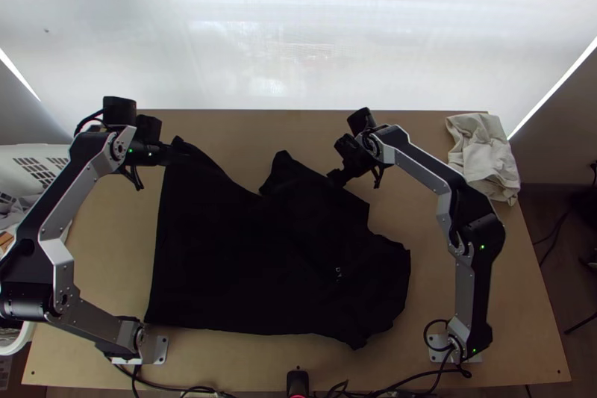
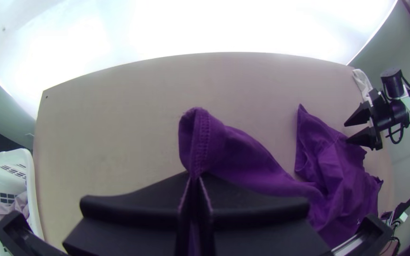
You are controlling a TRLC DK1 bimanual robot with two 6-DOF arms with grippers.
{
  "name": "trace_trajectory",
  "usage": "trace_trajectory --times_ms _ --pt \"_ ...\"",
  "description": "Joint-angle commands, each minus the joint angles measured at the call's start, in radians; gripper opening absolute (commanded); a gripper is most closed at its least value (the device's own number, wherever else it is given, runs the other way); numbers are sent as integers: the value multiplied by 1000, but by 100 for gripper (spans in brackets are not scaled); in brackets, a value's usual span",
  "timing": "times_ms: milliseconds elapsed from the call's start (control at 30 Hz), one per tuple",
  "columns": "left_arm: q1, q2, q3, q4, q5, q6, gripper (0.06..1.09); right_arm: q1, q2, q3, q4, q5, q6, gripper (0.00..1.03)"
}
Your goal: Fold the t-shirt
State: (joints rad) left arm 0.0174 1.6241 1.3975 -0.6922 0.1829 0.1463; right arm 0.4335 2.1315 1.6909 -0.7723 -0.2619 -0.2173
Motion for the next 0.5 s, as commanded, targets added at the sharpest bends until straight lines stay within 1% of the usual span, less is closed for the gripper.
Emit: trace_trajectory --times_ms 0,100,233,333,367,467 --pt "7 -6 1 -1 3 1 9 -15 -54 -100 27 0 4 79" --pt "9 -3 1 -1 3 1 9 -9 -81 -149 39 6 6 77" --pt "9 0 1 -1 3 1 9 -10 -102 -180 53 15 6 42" --pt "9 3 0 -1 3 -1 9 -16 -105 -186 53 20 -1 7" --pt "10 3 0 -1 1 -1 9 -21 -107 -189 54 26 -2 3" --pt "13 2 0 -3 1 -1 9 -44 -117 -191 68 44 -2 3"
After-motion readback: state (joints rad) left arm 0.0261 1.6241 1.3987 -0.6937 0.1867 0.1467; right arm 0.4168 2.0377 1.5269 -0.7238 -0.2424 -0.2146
